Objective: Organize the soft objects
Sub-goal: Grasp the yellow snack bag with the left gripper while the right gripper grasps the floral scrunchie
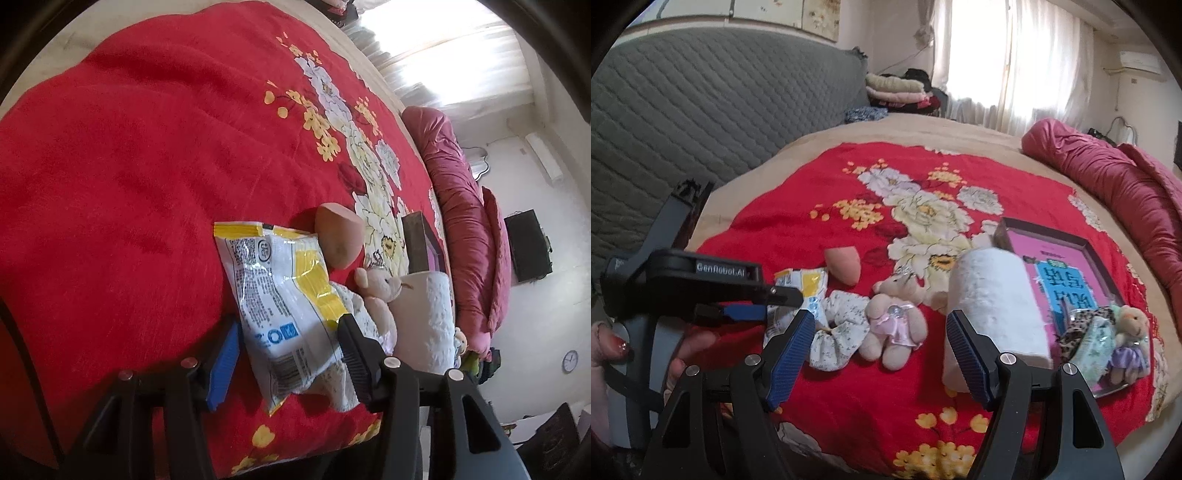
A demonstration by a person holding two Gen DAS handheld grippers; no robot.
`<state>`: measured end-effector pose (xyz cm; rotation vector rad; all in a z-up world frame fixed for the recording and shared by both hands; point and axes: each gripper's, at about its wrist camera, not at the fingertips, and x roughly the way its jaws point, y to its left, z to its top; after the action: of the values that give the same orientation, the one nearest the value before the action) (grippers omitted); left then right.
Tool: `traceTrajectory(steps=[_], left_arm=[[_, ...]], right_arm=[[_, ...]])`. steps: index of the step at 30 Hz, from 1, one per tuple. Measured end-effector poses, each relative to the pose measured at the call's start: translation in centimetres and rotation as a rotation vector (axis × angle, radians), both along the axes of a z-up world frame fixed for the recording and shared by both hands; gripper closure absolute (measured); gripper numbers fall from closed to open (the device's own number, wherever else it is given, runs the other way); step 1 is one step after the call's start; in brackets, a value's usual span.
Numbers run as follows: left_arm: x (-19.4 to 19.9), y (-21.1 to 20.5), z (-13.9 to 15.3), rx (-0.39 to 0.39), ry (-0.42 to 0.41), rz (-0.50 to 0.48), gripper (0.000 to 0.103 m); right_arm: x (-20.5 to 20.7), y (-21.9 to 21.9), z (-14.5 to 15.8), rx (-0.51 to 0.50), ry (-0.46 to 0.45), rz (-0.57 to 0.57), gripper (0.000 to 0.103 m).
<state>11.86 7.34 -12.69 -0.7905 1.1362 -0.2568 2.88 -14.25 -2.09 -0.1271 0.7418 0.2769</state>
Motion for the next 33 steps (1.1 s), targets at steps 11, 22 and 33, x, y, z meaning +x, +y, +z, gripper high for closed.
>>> traceTrajectory(steps=[11,22,33], left_arm=[[1.8,0.5,-1.3,-0.105,-0.014,0.014,0.050],[2.0,0.9,-1.1,-0.117,-0.051,-0.006,0.078],[1.3,1.1,0.9,-0.111,-0.145,-0.033,0.088]], right_arm=[[1.3,2.3,-3.5,-0.044,0.075,0.052,0.028],[2.2,4.0,-5.4,-0.083,0.094,0.106,0.028],[2.4,5.9,-7.1,-0.142,0.094,0.174,0.028]])
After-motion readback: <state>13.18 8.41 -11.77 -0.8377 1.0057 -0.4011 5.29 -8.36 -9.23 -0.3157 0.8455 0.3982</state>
